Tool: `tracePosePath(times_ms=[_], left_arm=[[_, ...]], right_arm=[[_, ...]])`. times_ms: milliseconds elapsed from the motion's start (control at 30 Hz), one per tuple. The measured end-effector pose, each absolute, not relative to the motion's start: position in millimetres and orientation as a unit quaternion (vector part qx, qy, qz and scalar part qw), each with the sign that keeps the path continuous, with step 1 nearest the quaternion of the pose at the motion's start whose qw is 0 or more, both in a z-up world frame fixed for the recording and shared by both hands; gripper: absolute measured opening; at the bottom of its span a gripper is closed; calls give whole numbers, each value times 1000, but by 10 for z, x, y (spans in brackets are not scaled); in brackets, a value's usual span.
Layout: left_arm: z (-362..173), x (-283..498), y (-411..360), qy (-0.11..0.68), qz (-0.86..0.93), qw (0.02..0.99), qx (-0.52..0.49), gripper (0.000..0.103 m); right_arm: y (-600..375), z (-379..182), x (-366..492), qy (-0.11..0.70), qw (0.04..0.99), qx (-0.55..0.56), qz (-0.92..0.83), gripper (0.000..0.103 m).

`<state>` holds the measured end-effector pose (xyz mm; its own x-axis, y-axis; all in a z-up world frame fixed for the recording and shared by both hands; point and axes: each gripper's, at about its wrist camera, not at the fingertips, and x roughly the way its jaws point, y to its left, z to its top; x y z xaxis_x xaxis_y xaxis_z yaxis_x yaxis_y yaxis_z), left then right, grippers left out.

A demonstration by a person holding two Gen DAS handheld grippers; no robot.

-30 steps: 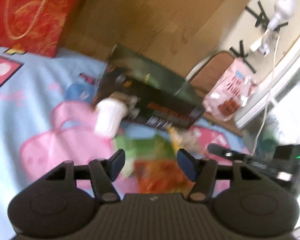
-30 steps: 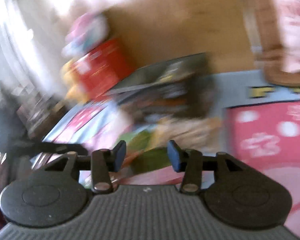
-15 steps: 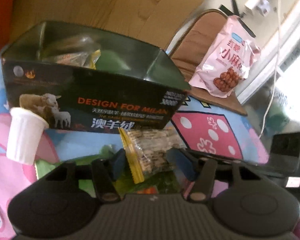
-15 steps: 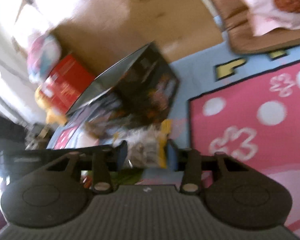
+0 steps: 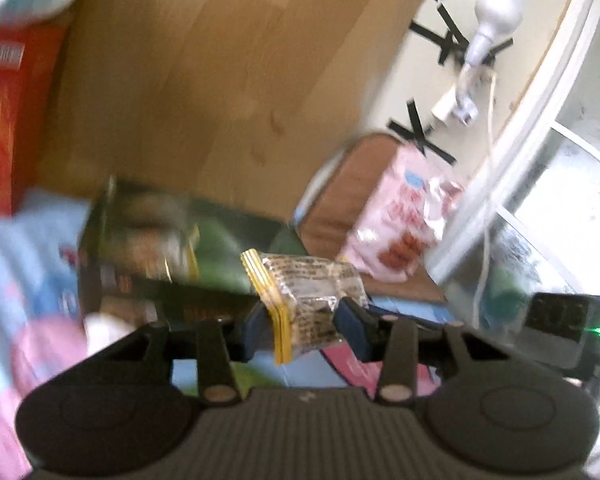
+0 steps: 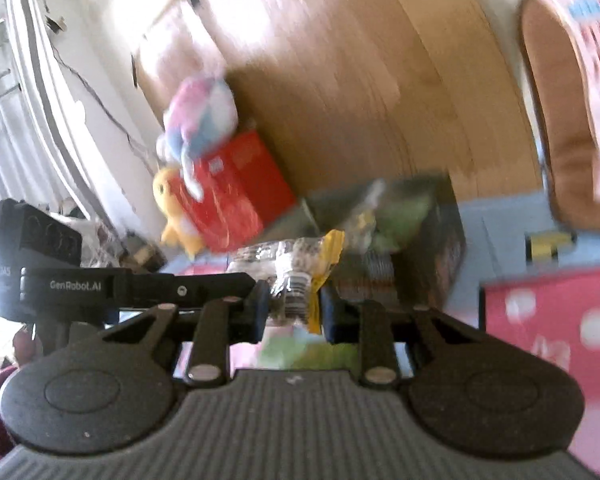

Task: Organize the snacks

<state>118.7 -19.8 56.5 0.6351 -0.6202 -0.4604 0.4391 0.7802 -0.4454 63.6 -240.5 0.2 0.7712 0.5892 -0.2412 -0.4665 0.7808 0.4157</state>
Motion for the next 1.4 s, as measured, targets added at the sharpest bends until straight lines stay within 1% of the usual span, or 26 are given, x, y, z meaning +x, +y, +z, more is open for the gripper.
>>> tracePosePath(times_ms=[67, 100, 167, 233, 267, 333, 400, 467, 567, 700, 833, 933, 967, 1033, 1067, 1133, 1233, 1333, 1400], left_arm=[[591, 1368, -246, 299, -280, 902, -138, 42], [586, 1445, -266, 300, -271, 905, -136, 44], [546, 1563, -272, 310, -254, 907, -133, 44], [531, 1536, -225, 312, -243, 909, -135, 45], [532, 1469, -159, 305, -246, 909, -141, 47], [522, 1302, 49, 292, -242, 912, -157, 50], [461, 1175, 270, 289, -221, 916, -169, 50], [355, 1088, 465, 305, -206, 909, -195, 50], [171, 1000, 619, 337, -206, 891, -223, 48], [-6, 895, 559, 360, -218, 881, -217, 48], [-148, 813, 355, 378, -239, 873, -194, 48], [-198, 767, 166, 391, -263, 866, -170, 48], [-226, 753, 113, 401, -273, 859, -165, 48], [-292, 679, 9, 420, -287, 848, -149, 52], [-280, 625, -17, 420, -290, 849, -136, 52], [-271, 548, -12, 433, -310, 835, -136, 52], [-229, 479, 64, 442, -327, 823, -144, 52], [-78, 571, 140, 421, -312, 839, -144, 54], [-6, 712, 125, 415, -303, 844, -156, 54]], right_arm=[[-2310, 74, 770, 169, 939, 155, 258, 31], [-2261, 91, 846, 162, 945, 146, 242, 32], [-2195, 61, 975, 156, 956, 130, 210, 38], [-2124, 10, 1055, 154, 968, 109, 168, 55], [-2105, -8, 1041, 148, 971, 104, 154, 56], [-2184, -37, 955, 133, 971, 117, 161, 56], [-2282, -54, 866, 130, 966, 141, 172, 56], [-2335, -73, 763, 133, 961, 150, 190, 56], [-2365, -181, 662, 173, 950, 159, 206, 56], [-2425, -395, 505, 224, 930, 187, 225, 55], [-2333, -492, 405, 262, 933, 139, 203, 53], [-2302, -509, 331, 272, 933, 117, 205, 52], [-2272, -511, 329, 287, 928, 108, 213, 52], [-2243, -562, 324, 324, 913, 96, 228, 53], [-2246, -551, 284, 327, 908, 102, 240, 54], [-2257, -531, 197, 348, 889, 105, 278, 53], [-2295, -535, 48, 343, 888, 102, 290, 53], [-2400, -484, -2, 305, 912, 98, 255, 54], [-2370, -444, 21, 287, 925, 74, 237, 54]])
